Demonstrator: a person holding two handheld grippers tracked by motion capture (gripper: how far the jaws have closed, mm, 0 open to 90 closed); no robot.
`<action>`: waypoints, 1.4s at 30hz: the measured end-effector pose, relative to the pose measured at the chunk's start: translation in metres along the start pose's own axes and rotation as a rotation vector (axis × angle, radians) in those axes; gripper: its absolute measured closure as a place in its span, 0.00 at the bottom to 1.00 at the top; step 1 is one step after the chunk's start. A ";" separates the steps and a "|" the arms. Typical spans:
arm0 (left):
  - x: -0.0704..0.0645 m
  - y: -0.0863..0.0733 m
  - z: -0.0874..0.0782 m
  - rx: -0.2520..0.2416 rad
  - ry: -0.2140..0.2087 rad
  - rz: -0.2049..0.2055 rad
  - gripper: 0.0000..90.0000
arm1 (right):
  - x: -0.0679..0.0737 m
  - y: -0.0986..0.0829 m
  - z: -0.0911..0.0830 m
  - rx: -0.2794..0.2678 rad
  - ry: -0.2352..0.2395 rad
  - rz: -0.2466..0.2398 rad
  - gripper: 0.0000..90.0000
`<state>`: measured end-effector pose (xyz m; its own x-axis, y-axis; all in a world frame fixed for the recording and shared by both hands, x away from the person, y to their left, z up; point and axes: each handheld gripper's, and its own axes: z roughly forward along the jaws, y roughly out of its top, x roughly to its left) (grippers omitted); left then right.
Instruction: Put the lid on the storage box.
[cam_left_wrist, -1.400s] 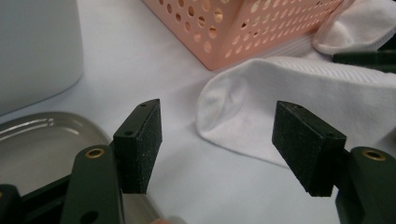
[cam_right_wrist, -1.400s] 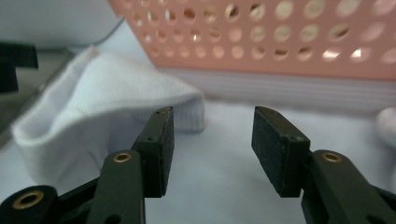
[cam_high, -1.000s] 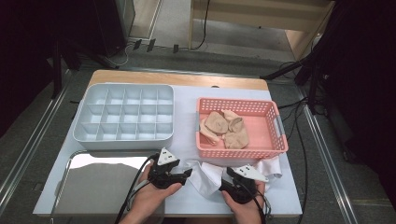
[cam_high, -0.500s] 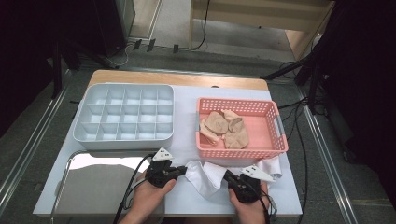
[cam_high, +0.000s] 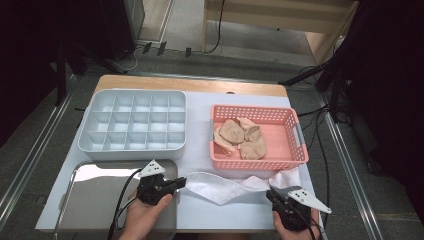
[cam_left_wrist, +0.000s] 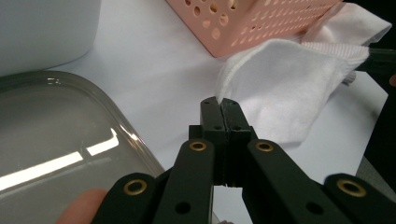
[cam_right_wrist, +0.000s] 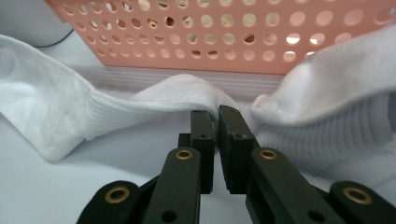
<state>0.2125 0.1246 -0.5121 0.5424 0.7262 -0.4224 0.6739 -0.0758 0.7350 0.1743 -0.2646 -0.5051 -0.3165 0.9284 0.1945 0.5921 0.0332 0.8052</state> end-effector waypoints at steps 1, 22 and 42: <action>0.000 0.000 -0.001 -0.003 0.003 -0.002 1.00 | -0.001 -0.001 -0.001 0.001 0.003 0.003 0.95; -0.002 -0.002 -0.015 -0.041 -0.057 -0.010 1.00 | -0.005 -0.003 -0.025 -0.083 0.122 0.050 0.94; 0.016 -0.003 -0.008 -0.038 0.012 -0.065 1.00 | 0.003 0.016 0.013 -0.109 -0.010 0.053 0.76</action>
<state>0.2155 0.1418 -0.5170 0.4922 0.7370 -0.4633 0.6875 -0.0027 0.7262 0.1928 -0.2567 -0.4987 -0.2790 0.9316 0.2330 0.5231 -0.0560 0.8504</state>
